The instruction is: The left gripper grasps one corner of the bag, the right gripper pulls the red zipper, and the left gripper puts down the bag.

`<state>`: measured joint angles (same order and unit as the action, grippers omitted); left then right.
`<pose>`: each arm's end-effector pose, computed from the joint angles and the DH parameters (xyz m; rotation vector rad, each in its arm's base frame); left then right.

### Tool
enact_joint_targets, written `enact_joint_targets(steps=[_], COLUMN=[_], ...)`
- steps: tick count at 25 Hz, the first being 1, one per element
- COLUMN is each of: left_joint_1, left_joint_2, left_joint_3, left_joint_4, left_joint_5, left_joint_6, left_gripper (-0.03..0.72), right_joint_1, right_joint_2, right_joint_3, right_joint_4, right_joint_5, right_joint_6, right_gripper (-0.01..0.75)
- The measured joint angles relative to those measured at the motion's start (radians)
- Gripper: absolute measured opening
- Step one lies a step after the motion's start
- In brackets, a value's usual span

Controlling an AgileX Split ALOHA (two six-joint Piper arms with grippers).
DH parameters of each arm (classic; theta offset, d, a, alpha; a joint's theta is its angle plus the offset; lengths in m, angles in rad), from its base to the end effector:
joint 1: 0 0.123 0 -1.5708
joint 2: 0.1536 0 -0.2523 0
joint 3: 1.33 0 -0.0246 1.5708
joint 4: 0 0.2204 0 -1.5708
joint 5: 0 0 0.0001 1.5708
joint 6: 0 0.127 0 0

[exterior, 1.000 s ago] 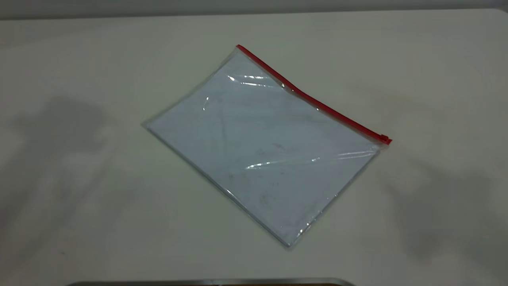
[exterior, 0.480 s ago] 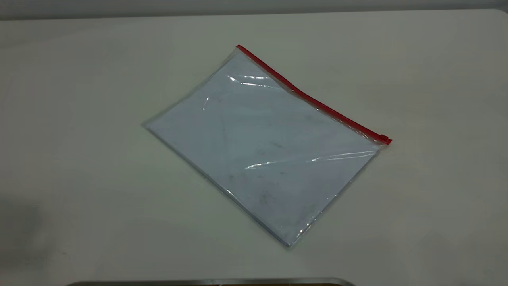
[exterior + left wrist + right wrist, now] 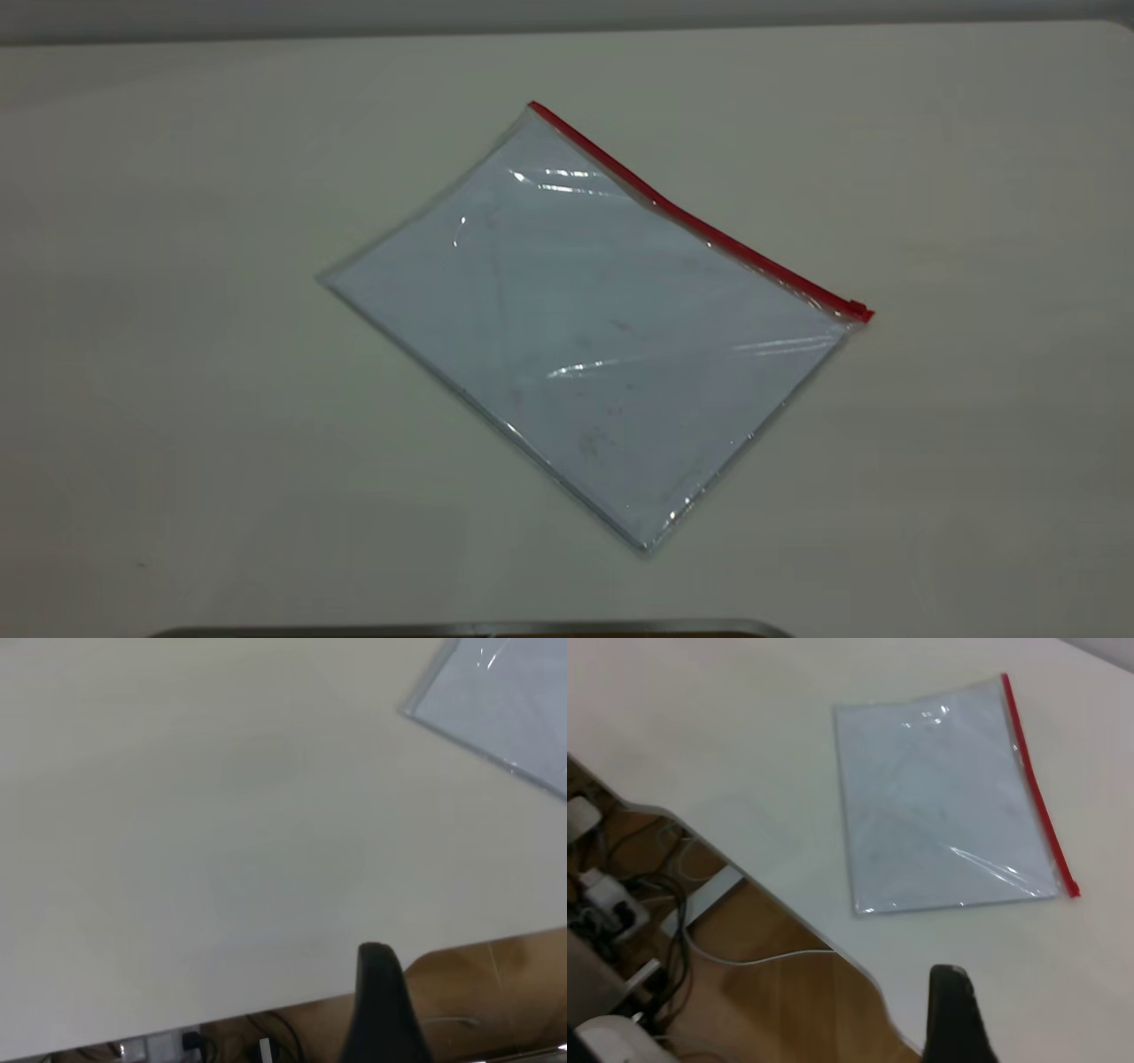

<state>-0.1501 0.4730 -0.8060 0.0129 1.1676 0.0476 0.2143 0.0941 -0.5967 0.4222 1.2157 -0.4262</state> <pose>0.0792 -0.0105 0.2969 0.2287 2.3071 -0.0356 0.0111 0.0524 0.2621 -0.7305 2.0112 0.3927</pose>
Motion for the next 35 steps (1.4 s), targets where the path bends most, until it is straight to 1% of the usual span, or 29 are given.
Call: enact_joint_targets(steps=[3,5,10,13,18,25,28,35], left_joint_1=[0.000,0.000,0.000,0.000,0.000,0.000,0.000,0.000], left_joint_2=[-0.086,-0.126,-0.180,-0.188,-0.201,-0.201,-0.201,-0.201], left_joint_3=[0.067,0.100,0.162,0.207,0.280,0.297,0.316,0.320], left_joint_4=[0.000,0.000,-0.013,-0.054,-0.084,-0.091,-0.083,-0.072], left_joint_5=[0.000,0.000,0.000,0.000,0.000,-0.006,-0.030,-0.042], left_joint_6=[0.000,0.000,0.000,0.003,0.010,0.015,0.017,0.017], left_gripper=[0.589,0.589,0.589,0.589,0.589,0.589,0.589,0.589], right_joint_1=[0.000,0.000,0.000,0.000,0.000,0.000,0.000,0.000], right_joint_2=[-0.081,-0.109,-0.110,-0.110,-0.110,-0.110,-0.110,-0.110], right_joint_3=[0.058,0.074,0.077,0.078,0.112,0.113,0.113,0.113], right_joint_4=[-0.054,-0.101,-0.196,-0.253,-0.275,-0.276,-0.276,-0.276], right_joint_5=[-0.053,-0.070,-0.075,-0.065,-0.072,-0.074,-0.074,-0.074], right_joint_6=[0.025,0.052,0.115,0.134,0.163,0.171,0.171,0.171], right_gripper=[0.520,0.520,0.520,0.520,0.520,0.520,0.520,0.520])
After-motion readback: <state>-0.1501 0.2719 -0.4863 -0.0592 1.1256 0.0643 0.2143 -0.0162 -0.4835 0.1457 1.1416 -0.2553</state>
